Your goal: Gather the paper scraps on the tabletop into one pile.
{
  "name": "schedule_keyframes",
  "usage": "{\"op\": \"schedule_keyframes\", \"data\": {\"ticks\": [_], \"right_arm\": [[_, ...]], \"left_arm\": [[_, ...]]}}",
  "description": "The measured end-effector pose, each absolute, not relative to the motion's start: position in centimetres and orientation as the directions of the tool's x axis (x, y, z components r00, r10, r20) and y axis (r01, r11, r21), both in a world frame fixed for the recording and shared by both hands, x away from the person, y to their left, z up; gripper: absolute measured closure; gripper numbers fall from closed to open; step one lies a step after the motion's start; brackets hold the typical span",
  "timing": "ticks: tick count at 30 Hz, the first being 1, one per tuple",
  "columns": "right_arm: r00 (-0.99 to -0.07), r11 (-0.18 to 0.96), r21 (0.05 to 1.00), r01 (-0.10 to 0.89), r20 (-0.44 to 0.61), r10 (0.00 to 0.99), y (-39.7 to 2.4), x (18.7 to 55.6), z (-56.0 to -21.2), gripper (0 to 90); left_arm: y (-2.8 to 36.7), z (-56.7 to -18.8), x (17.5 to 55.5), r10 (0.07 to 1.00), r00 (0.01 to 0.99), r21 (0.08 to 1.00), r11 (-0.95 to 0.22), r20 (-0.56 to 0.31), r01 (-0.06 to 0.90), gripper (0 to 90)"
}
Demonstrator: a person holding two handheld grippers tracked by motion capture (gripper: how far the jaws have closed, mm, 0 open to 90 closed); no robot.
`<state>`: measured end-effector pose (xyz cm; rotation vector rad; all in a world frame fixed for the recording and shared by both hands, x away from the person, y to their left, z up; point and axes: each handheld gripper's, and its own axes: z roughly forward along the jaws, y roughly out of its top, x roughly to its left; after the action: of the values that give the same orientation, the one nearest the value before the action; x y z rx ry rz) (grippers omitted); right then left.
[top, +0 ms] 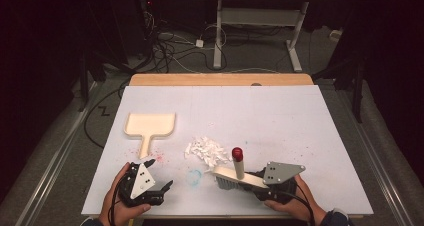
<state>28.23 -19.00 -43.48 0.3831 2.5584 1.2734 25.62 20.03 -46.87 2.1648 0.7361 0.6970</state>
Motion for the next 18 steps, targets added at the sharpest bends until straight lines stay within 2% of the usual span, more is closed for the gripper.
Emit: {"op": "schedule_keyframes", "data": {"ticks": [12,18], "right_arm": [[-0.906,0.587,0.806,0.073,-0.193,0.377,-15.8,32.2,-43.8,68.2],[-0.895,0.555,0.827,0.087,-0.179,0.408,-15.2,32.5,-43.0,68.2]], "left_arm": [[20.0,-47.0,25.7,0.678,0.695,0.774,-0.565,0.238,0.286,16.3],[20.5,-46.6,25.5,0.697,0.679,0.789,-0.543,0.233,0.287,16.3]]}}
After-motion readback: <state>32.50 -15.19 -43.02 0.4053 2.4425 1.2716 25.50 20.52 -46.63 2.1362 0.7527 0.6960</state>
